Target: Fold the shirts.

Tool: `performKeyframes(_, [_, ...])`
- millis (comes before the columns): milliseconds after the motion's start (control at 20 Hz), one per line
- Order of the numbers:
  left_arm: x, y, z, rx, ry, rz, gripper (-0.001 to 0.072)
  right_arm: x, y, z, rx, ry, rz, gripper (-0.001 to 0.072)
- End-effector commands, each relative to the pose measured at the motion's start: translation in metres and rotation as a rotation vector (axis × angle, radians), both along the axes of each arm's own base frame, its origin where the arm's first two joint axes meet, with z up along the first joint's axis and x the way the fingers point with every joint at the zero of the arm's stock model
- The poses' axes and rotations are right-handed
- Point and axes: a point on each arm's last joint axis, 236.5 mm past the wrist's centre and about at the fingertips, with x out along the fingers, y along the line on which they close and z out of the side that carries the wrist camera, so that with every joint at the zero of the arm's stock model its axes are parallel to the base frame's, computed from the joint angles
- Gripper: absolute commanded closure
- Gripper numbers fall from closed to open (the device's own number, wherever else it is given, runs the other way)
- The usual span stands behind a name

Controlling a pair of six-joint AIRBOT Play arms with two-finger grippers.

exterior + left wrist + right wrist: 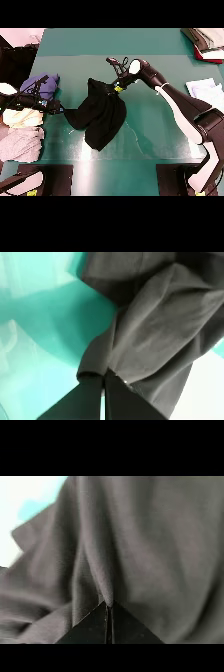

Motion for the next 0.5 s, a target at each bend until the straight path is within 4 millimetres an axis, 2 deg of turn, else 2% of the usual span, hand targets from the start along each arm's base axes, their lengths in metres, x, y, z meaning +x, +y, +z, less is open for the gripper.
performKeyframes(0, [-0.002,0.0,0.005,0.002,0.005,-0.02,0.0684,-0.005,-0.052,-0.012,-0.239,0.002,-0.001,0.0698])
performKeyframes(50, [0.004,0.002,0.012,0.009,-0.018,-0.021,0.0685,-0.014,-0.077,-0.011,-0.336,0.008,0.021,0.0698])
performKeyframes(150, [0.02,0.004,0.033,0.02,-0.084,-0.021,0.0685,-0.044,-0.125,-0.007,-0.483,0.055,0.043,0.0698])
performKeyframes(200, [0.03,0.006,0.046,0.026,-0.124,-0.021,0.0685,-0.062,-0.14,-0.005,-0.504,0.086,0.045,0.0698])
performKeyframes(350, [0.046,0.007,0.077,0.037,-0.205,-0.03,0.0685,-0.127,-0.171,0.0,-0.516,0.149,-0.001,0.0697])
performKeyframes(450, [0.052,0.008,0.086,0.041,-0.234,-0.028,0.0684,-0.162,-0.181,0.002,-0.499,0.145,-0.04,0.0696])
